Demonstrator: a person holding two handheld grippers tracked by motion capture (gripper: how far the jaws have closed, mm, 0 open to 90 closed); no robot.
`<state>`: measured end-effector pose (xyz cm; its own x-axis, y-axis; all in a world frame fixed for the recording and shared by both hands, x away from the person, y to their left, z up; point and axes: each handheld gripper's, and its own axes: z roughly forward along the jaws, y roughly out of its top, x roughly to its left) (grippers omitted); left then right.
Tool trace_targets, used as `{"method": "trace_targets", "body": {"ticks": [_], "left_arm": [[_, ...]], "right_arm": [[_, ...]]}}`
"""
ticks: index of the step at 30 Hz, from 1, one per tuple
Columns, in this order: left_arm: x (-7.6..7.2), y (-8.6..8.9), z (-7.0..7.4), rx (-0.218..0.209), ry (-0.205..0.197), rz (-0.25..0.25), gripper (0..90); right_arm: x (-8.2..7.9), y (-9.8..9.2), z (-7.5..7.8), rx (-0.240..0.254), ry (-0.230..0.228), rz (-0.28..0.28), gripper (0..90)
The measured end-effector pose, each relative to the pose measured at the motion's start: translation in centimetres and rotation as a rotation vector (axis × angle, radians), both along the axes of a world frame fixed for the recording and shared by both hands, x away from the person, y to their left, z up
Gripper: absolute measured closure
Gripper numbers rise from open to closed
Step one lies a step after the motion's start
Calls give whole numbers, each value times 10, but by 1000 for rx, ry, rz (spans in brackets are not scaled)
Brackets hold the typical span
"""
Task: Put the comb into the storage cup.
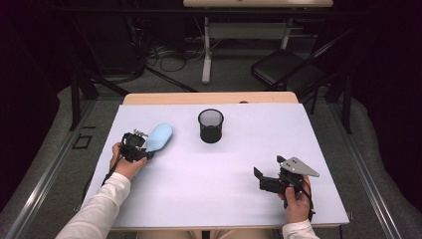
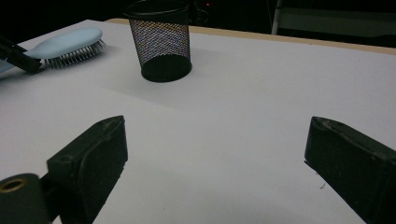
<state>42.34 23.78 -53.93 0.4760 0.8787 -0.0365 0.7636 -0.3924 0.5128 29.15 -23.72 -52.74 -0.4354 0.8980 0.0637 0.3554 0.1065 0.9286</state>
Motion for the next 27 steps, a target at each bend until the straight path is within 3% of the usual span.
{"method": "trace_targets", "body": {"ticks": [16, 27], "left_arm": [[-3, 1, 6, -16, -38, 14, 692], [-6, 1, 15, -50, -87, 21, 692]], "right_arm": [[1, 0, -1, -2, 1, 1, 53], [1, 1, -1, -3, 3, 1, 54]]}}
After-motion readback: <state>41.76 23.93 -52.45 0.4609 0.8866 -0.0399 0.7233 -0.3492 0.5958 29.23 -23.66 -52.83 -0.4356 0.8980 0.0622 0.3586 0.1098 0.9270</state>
